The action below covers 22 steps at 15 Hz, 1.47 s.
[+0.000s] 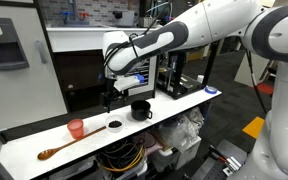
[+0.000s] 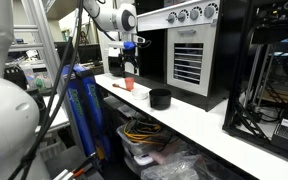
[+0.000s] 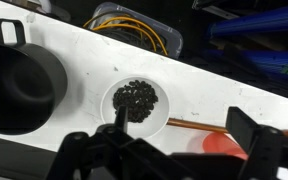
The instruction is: Pour the contents in the white bowl into the black mug
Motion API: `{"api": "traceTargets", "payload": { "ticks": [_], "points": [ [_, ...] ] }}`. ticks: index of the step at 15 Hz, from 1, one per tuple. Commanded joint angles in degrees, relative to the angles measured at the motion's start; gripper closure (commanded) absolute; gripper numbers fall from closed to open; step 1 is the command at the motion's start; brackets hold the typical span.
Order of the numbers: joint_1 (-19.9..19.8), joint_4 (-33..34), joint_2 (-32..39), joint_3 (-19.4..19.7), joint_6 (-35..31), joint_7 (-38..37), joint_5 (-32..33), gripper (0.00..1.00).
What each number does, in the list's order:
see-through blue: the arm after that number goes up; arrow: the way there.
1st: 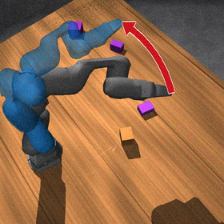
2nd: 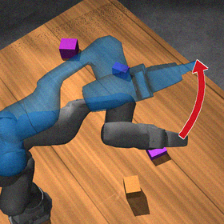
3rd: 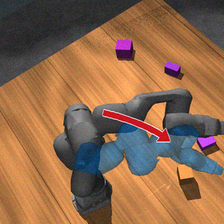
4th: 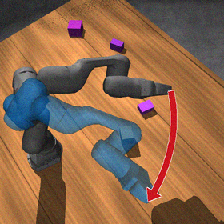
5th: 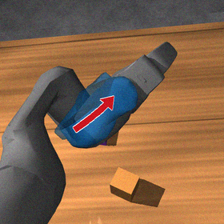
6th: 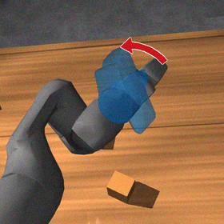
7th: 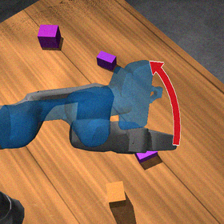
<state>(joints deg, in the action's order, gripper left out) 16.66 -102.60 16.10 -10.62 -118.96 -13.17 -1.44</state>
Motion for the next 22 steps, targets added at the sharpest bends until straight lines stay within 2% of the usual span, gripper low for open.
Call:
{"api": "traceTargets", "payload": {
  "ticks": [1, 14, 22],
  "points": [
    [-0.17, 0.31, 0.09, -0.25, 0.23, -0.11, 0.1, 0.0],
    [-0.17, 0.46, 0.09, -0.25, 0.24, -0.11, 0.1, 0.0],
    [0.5, 6.28, 6.79, 0.61, -1.62, -3.82, 0.64, 0.0]
  ]
}}
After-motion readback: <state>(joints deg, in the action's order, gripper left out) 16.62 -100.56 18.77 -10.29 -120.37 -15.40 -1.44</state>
